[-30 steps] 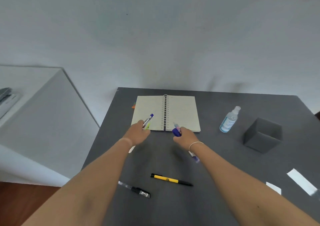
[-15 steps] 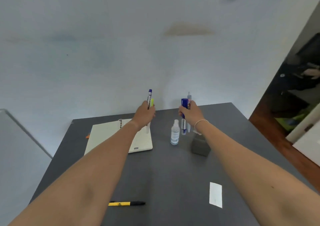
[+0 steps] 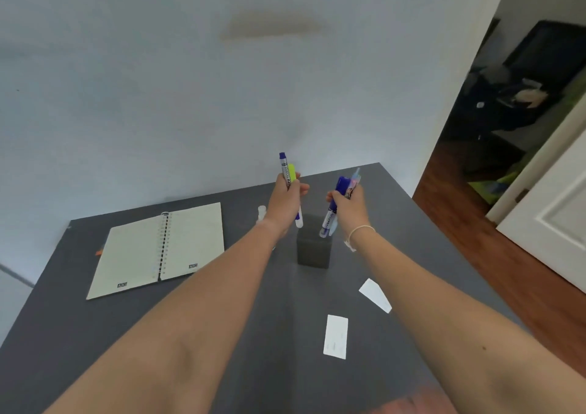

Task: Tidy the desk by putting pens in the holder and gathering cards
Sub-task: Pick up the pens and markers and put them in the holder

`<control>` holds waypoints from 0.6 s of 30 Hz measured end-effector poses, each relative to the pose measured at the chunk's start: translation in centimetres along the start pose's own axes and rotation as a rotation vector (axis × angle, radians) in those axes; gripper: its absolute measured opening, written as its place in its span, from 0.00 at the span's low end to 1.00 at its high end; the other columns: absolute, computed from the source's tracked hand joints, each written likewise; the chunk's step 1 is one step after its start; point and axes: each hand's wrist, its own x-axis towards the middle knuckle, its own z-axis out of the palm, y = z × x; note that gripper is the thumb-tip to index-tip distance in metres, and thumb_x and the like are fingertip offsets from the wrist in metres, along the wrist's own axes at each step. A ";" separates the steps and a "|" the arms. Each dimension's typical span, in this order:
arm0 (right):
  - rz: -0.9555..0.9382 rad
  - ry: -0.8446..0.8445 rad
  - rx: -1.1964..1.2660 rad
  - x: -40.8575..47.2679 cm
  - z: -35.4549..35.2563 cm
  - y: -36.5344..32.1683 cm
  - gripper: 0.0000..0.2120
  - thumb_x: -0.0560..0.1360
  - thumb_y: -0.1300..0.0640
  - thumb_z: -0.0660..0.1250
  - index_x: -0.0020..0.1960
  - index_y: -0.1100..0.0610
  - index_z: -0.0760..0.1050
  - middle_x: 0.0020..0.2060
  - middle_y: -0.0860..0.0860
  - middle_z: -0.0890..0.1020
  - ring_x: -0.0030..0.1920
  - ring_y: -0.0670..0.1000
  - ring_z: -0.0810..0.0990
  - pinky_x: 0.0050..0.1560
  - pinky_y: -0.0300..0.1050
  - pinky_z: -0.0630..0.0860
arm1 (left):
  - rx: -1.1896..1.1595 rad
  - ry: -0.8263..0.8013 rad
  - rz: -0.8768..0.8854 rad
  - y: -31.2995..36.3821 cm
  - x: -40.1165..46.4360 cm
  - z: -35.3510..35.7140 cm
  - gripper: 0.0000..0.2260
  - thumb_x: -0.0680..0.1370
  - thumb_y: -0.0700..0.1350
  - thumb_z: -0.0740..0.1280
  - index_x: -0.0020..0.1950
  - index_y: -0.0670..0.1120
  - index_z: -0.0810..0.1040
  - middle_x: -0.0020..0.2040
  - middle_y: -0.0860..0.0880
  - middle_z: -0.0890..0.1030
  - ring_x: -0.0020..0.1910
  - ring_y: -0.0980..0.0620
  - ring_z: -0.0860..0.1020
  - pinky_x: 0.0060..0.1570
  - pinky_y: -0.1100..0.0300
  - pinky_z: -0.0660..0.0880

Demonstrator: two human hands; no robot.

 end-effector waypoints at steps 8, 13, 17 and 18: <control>0.036 0.022 0.049 1.7 -0.3 2.2 0.18 0.78 0.63 0.59 0.67 0.58 0.64 0.59 0.59 0.77 0.56 0.55 0.76 0.54 0.47 0.72 | -0.025 0.006 -0.045 -3.5 0.5 2.4 0.08 0.82 0.45 0.53 0.60 0.51 0.66 0.54 0.48 0.77 0.56 0.54 0.75 0.64 0.55 0.65; 0.043 -0.012 0.027 2.0 0.0 3.5 0.16 0.78 0.62 0.59 0.65 0.56 0.64 0.61 0.58 0.76 0.61 0.56 0.75 0.56 0.48 0.73 | 0.070 0.026 -0.048 -5.4 0.6 2.9 0.11 0.81 0.45 0.54 0.64 0.49 0.67 0.55 0.49 0.78 0.56 0.54 0.75 0.56 0.59 0.67; 0.031 -0.049 0.005 2.1 0.1 4.2 0.20 0.79 0.62 0.59 0.69 0.55 0.60 0.63 0.57 0.75 0.61 0.54 0.74 0.55 0.45 0.71 | 0.159 0.057 -0.027 -6.4 0.8 2.6 0.11 0.81 0.45 0.55 0.63 0.48 0.68 0.56 0.50 0.79 0.42 0.63 0.74 0.40 0.75 0.68; 0.030 -0.053 0.002 2.1 0.1 4.3 0.20 0.79 0.62 0.59 0.69 0.55 0.59 0.63 0.56 0.75 0.62 0.54 0.74 0.55 0.45 0.70 | 0.172 0.061 -0.023 -6.5 0.8 2.5 0.11 0.81 0.45 0.55 0.63 0.47 0.68 0.56 0.50 0.79 0.41 0.64 0.73 0.39 0.77 0.68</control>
